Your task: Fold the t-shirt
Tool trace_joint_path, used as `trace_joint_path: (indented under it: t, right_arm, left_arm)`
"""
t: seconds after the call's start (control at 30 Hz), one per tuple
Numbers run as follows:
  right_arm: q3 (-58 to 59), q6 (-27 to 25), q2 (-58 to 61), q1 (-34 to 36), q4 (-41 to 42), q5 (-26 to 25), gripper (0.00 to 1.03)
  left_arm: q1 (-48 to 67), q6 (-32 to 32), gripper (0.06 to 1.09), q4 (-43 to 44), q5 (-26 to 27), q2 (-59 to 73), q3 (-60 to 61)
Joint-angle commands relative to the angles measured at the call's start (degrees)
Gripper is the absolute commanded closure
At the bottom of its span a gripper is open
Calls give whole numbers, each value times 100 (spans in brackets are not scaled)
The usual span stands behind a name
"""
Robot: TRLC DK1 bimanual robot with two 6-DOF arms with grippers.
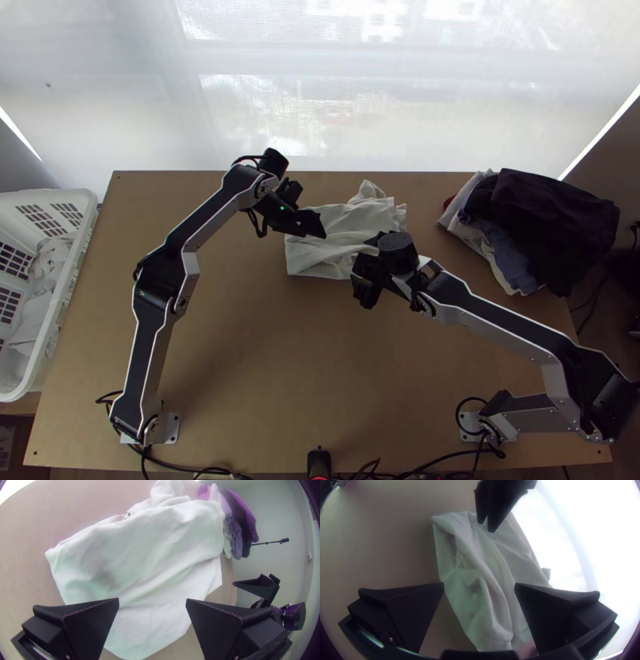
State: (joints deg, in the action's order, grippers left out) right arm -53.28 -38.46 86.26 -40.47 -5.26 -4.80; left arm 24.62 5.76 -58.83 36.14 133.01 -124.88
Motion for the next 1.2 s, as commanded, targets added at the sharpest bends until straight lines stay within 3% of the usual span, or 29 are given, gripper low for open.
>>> trace_joint_path:
  t: [0.0,0.3,0.73,0.9,1.17]
  right_arm:
    - [353,-663,348,-339,1369,-329,5]
    - [538,-971,638,-567,1466,-426,5]
    - [749,-1296,1077,-339,1765,-566,5]
    - [766,-1727,1490,-242,2407,-944,5]
    - [256,-1806,2132,-58,2705,-1322,5]
  left_arm:
    - [16,-5,11,20,-11,173,-63]
    - [-1,4,11,20,-2,217,-124]
    - [-10,4,11,12,-2,199,-142]
    - [-28,-5,11,3,-2,208,-142]
    - [-19,-5,11,-15,-2,217,-142]
